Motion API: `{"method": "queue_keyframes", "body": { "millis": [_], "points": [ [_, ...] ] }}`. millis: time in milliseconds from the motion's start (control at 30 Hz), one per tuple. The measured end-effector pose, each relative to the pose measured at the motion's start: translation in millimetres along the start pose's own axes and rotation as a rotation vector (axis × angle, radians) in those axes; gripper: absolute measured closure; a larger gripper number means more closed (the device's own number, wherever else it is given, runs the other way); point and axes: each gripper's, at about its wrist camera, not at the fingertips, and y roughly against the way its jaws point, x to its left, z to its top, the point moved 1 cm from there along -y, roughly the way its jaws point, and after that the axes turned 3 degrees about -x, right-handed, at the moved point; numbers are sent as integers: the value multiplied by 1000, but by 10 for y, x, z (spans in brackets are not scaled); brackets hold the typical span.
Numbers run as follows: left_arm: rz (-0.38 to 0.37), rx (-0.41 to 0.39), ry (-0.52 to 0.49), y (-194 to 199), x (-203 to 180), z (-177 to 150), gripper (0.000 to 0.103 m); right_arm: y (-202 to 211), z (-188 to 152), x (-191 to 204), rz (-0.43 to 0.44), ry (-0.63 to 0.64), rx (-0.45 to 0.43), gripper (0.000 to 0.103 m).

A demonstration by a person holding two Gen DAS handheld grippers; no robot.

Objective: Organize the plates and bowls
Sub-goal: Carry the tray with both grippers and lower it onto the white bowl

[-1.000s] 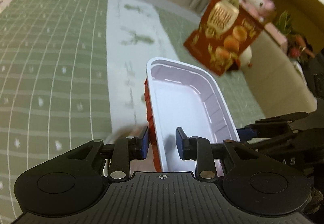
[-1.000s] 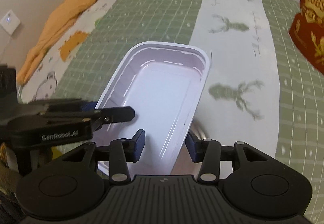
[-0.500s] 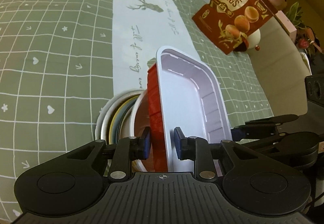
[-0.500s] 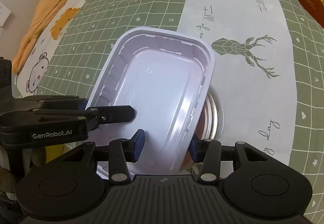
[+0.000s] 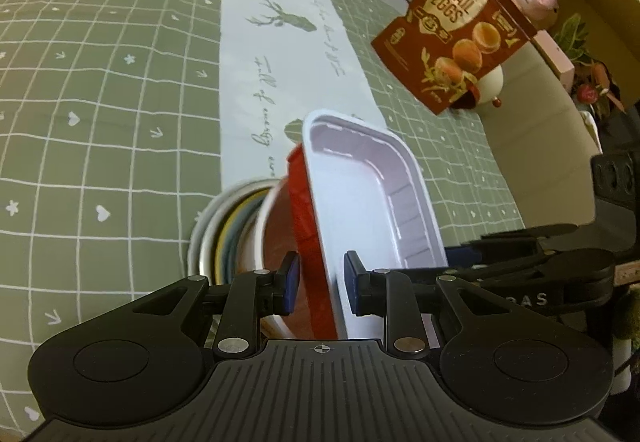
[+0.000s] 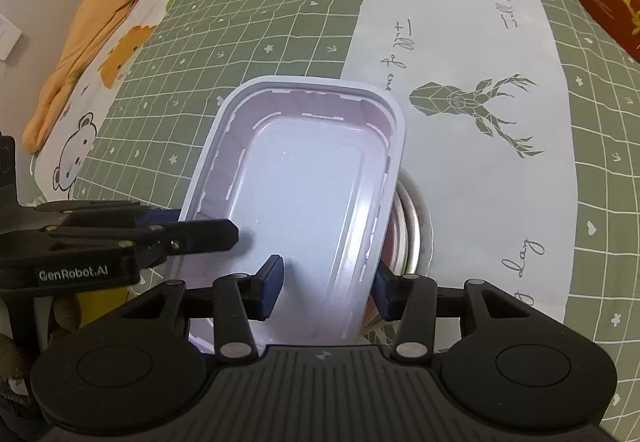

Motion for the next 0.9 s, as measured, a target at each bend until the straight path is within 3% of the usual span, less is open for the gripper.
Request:
{"method": "queue_keyframes", "body": {
  "millis": [233,900],
  "points": [
    [25,-1,40,-23,172,24,77,-14,13,67,-2,16,0,57],
    [-46,-23,46,-34,105,129,77,-34,121,18,-46,9,-32,57]
  ]
}}
